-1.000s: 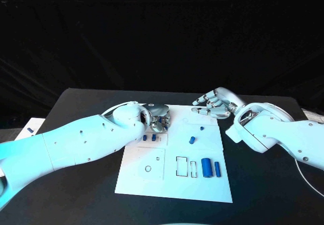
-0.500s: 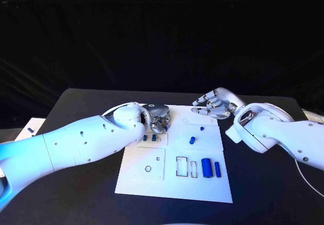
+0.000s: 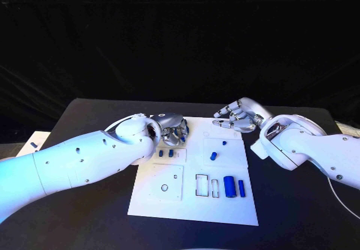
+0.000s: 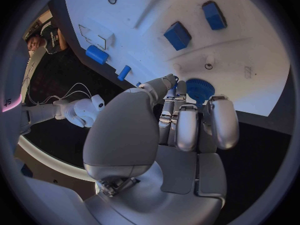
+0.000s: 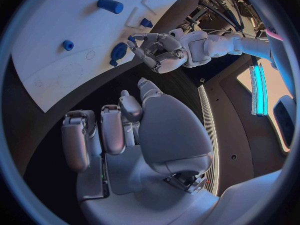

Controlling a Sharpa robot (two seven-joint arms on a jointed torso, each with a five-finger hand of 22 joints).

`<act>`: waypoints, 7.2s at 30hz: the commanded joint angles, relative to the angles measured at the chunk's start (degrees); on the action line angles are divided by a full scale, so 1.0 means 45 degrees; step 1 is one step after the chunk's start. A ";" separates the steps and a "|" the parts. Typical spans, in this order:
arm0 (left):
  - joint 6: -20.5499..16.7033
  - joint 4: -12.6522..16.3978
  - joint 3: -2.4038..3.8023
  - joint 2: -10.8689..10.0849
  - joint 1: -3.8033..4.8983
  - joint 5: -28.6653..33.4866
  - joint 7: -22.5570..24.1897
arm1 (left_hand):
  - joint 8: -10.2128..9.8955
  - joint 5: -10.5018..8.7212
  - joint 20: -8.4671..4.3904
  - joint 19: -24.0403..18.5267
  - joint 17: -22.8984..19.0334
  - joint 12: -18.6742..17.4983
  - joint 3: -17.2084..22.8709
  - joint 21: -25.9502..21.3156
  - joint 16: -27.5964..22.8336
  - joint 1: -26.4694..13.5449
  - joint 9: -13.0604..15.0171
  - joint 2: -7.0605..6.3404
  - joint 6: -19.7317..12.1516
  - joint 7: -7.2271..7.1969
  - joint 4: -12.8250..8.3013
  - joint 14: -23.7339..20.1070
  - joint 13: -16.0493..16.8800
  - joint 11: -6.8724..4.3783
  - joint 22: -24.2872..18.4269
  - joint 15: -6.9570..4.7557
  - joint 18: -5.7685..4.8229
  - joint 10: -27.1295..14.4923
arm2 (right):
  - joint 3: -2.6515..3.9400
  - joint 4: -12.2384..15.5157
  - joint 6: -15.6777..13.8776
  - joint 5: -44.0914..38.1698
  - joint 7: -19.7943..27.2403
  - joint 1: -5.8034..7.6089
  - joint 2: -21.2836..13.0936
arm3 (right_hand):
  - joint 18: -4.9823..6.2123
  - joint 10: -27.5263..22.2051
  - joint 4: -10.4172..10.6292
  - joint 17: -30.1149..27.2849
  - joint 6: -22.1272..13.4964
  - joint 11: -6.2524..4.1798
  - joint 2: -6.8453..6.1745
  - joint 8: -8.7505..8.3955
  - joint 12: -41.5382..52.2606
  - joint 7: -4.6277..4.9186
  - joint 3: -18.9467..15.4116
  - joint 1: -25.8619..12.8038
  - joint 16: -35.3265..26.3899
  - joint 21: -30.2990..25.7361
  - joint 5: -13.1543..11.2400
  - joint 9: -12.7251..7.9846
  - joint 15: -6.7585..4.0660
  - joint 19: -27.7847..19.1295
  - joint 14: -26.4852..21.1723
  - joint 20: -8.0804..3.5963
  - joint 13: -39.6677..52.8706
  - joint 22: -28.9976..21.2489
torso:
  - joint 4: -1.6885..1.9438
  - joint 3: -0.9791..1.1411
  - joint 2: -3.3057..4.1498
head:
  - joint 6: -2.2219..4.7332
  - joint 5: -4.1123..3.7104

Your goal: Assemble the parts on the task board

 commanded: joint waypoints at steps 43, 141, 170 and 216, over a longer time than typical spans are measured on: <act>0.1134 0.0156 0.0180 -0.1277 -0.0006 0.0994 -0.0267 | -0.0128 -0.0128 0.0065 0.0228 -0.0089 -0.0260 0.0032 -0.0016 -0.0033 -0.0465 -0.0058 -0.0126 0.0056 0.0061 0.0062 0.0437 -0.0030 0.0062 0.1333 0.0094 -0.0201 0.0103 | 0.0001 0.0007 0.0135 -0.0051 0.0123 -0.0039 0.0011 | 0.0108 -0.0114 -0.0050 0.0294 0.0049 0.0010 0.0006 -0.0019 -0.0014 0.0009 -0.0047 0.0092 -0.0111 -0.0087 0.0096 0.0020 -0.0017 0.0183 0.0620 0.0040 0.0001 0.1968 | -0.0026 0.0010 0.0015 | -0.0006 0.0089; -0.0196 0.1575 -0.0296 -0.3809 -0.0412 2.2020 0.7139 | 0.0704 -0.0195 0.0426 -0.3171 -0.6203 0.1062 -0.1064 -0.9196 -0.3532 -0.1914 -0.1237 0.0338 -0.1281 0.0428 0.0506 -0.2392 -0.0017 0.0367 -0.3539 0.0423 0.1292 -0.0920 | 0.0005 0.0121 0.3984 -1.0629 -0.1976 -0.0471 -0.0202 | 0.0375 -0.3051 -0.0473 -0.2619 0.1056 0.0173 -0.1190 -0.0135 -1.1799 -0.0437 0.2665 0.1689 -0.3090 -0.0941 -0.1863 0.0013 0.0106 -0.0535 0.0335 0.0051 -1.3319 0.0949 | -0.0003 -0.0028 0.0014 | 0.0204 -0.0420; -0.0260 0.1948 -0.0299 -0.3950 -0.0463 2.1211 0.7047 | 0.0737 -0.0146 0.0431 -0.3178 -0.6405 0.1249 -0.1314 -0.9597 -0.3559 -0.1818 -0.1309 0.0454 -0.1430 0.0470 0.0401 -0.2467 0.0022 0.0404 -0.3831 0.0444 0.1321 -0.1159 | 0.0003 -0.0585 0.4884 -1.0568 -0.1987 -0.0774 0.0593 | 0.0280 -0.2792 -0.0668 -0.2881 0.1420 0.0046 -0.0846 -0.0031 -1.1694 -0.0534 0.3652 0.1535 -0.3066 -0.0684 -0.1980 0.0049 0.0020 -0.0223 0.0476 -0.0032 -1.4317 0.1322 | -0.0009 -0.0008 0.0020 | 0.0138 -0.0361; -0.0083 0.1933 -0.0301 -0.4003 -0.0476 2.0881 0.6880 | 0.0699 -0.0136 0.0489 -0.2938 -0.6460 0.1552 -0.1609 -0.9510 -0.3373 -0.1724 -0.1450 0.0518 -0.1998 0.0631 0.0259 -0.2474 0.0057 0.0528 -0.3870 0.0534 0.1270 -0.1560 | 0.0176 0.1474 0.2223 -1.0572 -0.2344 -0.0818 0.0389 | 0.0177 -0.1806 -0.1879 -0.2725 0.2068 0.0090 -0.0600 -0.0040 -1.1780 -0.0311 0.5044 0.1383 -0.2448 -0.0378 -0.2746 0.0414 0.0017 0.0079 0.0509 -0.0082 -1.4896 0.1752 | -0.0005 -0.0008 0.0014 | 0.0045 -0.0150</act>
